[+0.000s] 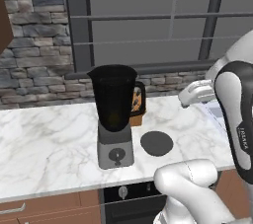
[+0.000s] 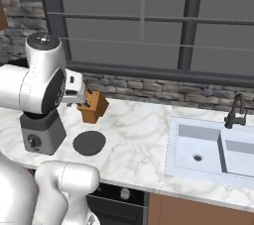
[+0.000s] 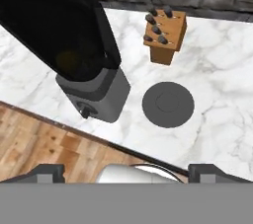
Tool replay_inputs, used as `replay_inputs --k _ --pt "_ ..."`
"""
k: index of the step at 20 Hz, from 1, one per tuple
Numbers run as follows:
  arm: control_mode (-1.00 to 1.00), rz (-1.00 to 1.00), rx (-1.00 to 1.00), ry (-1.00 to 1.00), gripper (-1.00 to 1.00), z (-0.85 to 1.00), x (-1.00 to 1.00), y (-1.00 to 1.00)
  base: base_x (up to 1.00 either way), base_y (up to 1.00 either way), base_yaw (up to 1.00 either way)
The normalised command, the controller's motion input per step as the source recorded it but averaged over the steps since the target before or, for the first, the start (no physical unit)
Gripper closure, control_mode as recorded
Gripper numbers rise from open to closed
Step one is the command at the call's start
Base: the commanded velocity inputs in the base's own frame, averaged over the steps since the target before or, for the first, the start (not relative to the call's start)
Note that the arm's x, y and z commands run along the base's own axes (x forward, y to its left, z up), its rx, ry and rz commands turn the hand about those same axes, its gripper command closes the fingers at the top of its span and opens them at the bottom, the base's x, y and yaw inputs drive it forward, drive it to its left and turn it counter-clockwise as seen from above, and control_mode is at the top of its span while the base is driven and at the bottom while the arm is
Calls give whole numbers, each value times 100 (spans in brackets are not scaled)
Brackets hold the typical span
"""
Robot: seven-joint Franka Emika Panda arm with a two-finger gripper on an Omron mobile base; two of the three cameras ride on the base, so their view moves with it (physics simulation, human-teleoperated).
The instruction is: Grab the garlic and lemon from the fridge, place them in the blender, close the lid, and turn on the blender to create a marinade.
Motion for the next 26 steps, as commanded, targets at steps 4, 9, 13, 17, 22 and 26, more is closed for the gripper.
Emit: replay_inputs --k 4,9,13,17,22,26 --pt "-100 0 0 23 -100 -88 0 -41 0 0 0" --pt "-100 -1 -8 32 -100 -82 26 -1 0 0 0" --pt "-100 0 -7 24 -100 -68 28 2 0 0 0" --pt "-100 0 -4 6 -100 -52 21 1 0 0 0" --pt "-100 0 -9 3 -100 -47 37 24 0 0 0" --pt "-100 0 -9 -7 -100 -58 31 11 0 0 0"
